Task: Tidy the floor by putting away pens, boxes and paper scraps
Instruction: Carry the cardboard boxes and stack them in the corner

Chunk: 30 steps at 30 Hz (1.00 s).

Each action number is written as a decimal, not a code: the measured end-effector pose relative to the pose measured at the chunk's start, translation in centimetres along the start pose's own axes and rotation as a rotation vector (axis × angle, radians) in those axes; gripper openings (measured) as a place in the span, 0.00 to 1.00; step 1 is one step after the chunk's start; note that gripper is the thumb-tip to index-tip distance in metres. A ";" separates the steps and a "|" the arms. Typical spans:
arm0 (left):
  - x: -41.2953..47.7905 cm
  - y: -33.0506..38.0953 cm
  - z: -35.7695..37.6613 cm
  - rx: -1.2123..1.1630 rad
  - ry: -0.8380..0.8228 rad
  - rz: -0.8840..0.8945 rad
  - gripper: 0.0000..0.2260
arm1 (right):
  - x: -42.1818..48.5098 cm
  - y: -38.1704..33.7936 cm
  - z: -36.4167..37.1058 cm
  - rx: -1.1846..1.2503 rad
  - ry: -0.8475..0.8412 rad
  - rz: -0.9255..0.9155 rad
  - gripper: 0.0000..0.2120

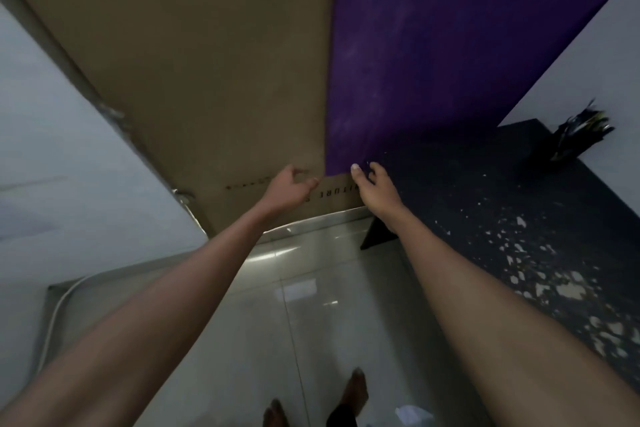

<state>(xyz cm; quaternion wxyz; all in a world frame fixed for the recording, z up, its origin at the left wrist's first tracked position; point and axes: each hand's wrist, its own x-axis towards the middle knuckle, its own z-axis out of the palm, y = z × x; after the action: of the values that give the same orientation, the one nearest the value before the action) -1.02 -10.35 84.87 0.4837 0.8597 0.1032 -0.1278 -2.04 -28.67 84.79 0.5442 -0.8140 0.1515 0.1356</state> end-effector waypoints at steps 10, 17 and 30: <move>-4.4 -7.5 -4.0 -0.109 -0.017 -0.101 0.14 | -4.2 3.2 6.5 0.029 -0.080 0.165 0.33; -8.2 -12.4 -6.1 -0.202 0.127 -0.223 0.13 | -4.5 3.2 10.4 -0.048 -0.218 0.148 0.31; -20.6 -22.4 -8.7 -0.397 0.692 -0.530 0.10 | -7.4 4.5 20.9 -0.300 -0.661 0.003 0.29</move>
<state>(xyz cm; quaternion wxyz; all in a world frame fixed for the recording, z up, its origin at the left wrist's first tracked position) -26.24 7.45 77.77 0.5263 0.6868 0.4964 0.0692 -11.78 -10.13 76.12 0.4379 -0.7967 -0.0529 0.4132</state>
